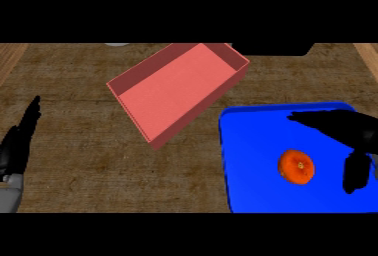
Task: Pick the squash from the tray and place it in the cardboard box
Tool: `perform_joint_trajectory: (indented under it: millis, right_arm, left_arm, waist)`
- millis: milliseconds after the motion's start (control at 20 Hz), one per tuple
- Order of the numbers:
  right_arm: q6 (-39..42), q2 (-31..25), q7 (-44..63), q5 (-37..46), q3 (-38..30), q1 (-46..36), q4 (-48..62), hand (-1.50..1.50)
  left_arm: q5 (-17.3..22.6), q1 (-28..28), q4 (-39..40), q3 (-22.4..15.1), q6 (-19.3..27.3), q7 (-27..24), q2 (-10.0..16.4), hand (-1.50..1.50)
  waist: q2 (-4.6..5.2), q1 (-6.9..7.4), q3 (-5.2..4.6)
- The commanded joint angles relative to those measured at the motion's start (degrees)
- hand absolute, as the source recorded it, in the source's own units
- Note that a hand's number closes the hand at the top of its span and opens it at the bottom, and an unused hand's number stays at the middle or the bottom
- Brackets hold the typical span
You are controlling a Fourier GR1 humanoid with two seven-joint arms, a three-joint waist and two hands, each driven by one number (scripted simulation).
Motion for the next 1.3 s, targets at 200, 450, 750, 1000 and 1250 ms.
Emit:
perform_joint_trajectory:
  millis: [200, 450, 750, 1000, 1250]
  right_arm:
    - [6.46, 7.04, 2.07, 6.35, -2.38, -2.34, 1.19, -1.50]
    - [6.62, 9.75, -0.03, 11.27, -2.78, -1.57, 2.69, -1.50]
    - [11.96, 14.82, 3.85, 8.32, -6.58, 2.51, -5.92, -1.50]
    - [8.83, 15.77, -4.41, 13.08, -4.83, 0.88, -0.52, -1.50]
    - [16.11, 21.48, 6.96, 12.57, -6.29, 5.24, -10.99, -1.50]
  left_arm:
    - [-1.64, 5.85, -6.93, 1.68, -1.53, 0.88, -1.58, 0.00]
    - [-0.51, 3.09, -1.29, 5.91, -5.25, -2.06, -0.40, 0.00]
    - [-5.32, 2.45, -2.34, 4.07, -2.16, -0.19, -4.36, 0.00]
    - [-3.59, -0.54, 1.53, 7.63, -6.33, -1.45, -2.28, 0.00]
    - [-5.44, 0.79, 0.35, 7.73, -5.86, -2.04, -4.41, 0.00]
  waist:
    - [-0.15, -0.37, 0.04]
    - [-0.08, -0.49, 0.04]
    - [-0.18, -0.92, 0.03]
    - [-0.02, -0.61, 0.04]
    - [-0.15, -0.89, 0.02]
